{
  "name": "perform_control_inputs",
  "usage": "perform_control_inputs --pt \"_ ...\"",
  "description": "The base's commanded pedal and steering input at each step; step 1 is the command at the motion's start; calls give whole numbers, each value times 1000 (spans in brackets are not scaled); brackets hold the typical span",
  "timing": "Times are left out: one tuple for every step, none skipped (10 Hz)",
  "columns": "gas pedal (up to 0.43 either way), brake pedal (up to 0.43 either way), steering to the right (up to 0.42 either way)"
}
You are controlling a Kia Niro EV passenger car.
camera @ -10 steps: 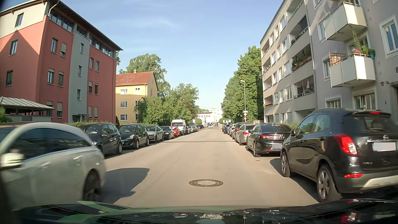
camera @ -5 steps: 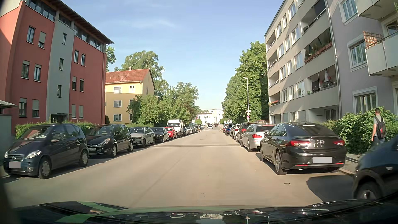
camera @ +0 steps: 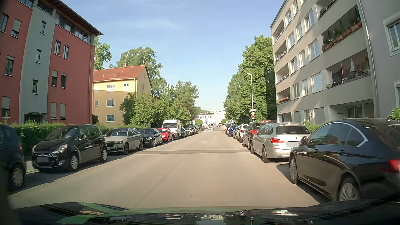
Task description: Follow the waypoints while adhering to traffic rules and regulations
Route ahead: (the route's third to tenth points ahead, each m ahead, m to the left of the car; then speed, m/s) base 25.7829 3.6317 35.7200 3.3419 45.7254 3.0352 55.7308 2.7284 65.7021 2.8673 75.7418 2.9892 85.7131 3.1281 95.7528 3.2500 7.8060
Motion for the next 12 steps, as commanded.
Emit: perform_control_inputs --pt "28 0 -4" --pt "28 0 -3" --pt "28 0 -4" --pt "28 0 -4" --pt "28 0 -3" --pt "28 0 -3" --pt "28 0 -3" --pt "28 0 -2" --pt "28 0 -3" --pt "28 0 -2" --pt "28 0 0" --pt "28 0 1"
